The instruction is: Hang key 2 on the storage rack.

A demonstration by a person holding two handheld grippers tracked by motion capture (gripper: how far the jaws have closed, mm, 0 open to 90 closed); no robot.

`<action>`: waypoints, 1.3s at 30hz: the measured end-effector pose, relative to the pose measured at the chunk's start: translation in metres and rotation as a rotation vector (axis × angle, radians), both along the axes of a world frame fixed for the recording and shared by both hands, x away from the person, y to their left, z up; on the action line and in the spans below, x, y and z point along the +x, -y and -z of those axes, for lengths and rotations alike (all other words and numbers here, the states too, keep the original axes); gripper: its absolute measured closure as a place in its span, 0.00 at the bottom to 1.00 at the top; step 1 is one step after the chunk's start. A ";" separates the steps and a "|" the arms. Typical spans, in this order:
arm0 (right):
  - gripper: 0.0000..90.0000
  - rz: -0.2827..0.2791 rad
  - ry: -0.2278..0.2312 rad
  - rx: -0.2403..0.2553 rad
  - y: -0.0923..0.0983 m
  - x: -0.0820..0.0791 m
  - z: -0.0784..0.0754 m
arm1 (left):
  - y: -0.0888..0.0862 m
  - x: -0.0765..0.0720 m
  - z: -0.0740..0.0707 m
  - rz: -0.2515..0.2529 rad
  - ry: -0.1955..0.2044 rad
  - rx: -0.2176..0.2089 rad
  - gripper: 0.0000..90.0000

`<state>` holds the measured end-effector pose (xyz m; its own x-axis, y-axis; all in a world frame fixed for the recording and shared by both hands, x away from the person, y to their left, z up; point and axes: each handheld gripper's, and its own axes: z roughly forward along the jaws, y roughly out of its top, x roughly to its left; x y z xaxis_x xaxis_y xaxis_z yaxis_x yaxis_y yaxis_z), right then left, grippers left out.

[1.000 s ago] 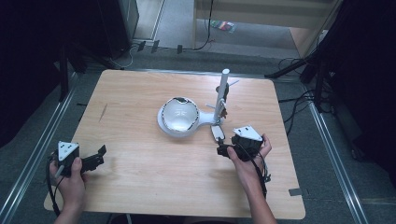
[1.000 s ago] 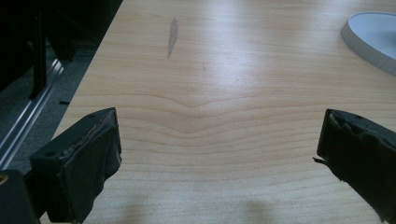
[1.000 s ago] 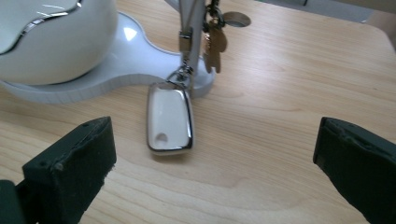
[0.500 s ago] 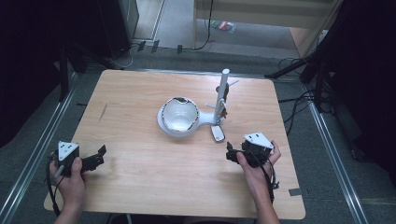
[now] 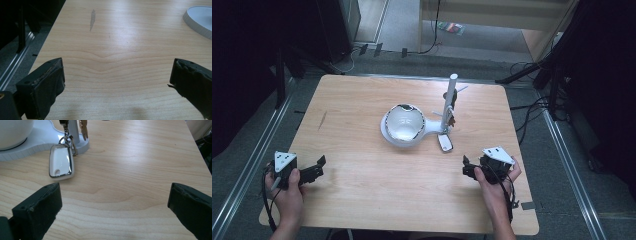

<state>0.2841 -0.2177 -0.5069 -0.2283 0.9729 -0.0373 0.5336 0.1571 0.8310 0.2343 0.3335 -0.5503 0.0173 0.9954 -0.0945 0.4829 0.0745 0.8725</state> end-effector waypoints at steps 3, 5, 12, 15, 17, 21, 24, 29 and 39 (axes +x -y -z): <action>0.00 0.010 0.002 0.001 0.006 -0.002 0.000 | 0.000 0.000 0.000 0.001 0.000 0.001 0.00; 0.00 0.013 0.002 -0.004 0.010 -0.003 0.000 | 0.000 0.000 0.000 0.003 -0.001 -0.001 0.00; 0.00 0.037 -0.002 -0.003 0.027 -0.009 0.000 | 0.000 0.000 0.000 0.001 0.001 -0.001 0.00; 0.01 0.048 -0.001 -0.005 0.033 -0.011 0.000 | 0.000 0.000 0.000 0.002 -0.001 0.001 0.00; 0.02 0.059 -0.002 -0.001 0.037 -0.012 0.000 | 0.000 0.000 0.000 0.002 -0.001 0.001 0.00; 0.02 0.073 0.001 -0.003 0.045 -0.015 0.000 | 0.001 0.000 0.000 0.004 -0.002 0.002 0.00; 0.02 0.083 -0.004 -0.002 0.051 -0.017 0.002 | 0.001 0.000 0.000 0.006 -0.002 0.003 0.00; 0.02 0.092 -0.016 0.000 0.058 -0.019 0.006 | 0.001 0.000 0.000 0.006 -0.001 0.004 0.00; 0.03 0.131 -0.027 -0.007 0.076 -0.025 0.010 | 0.001 0.000 0.000 0.006 -0.001 0.006 0.00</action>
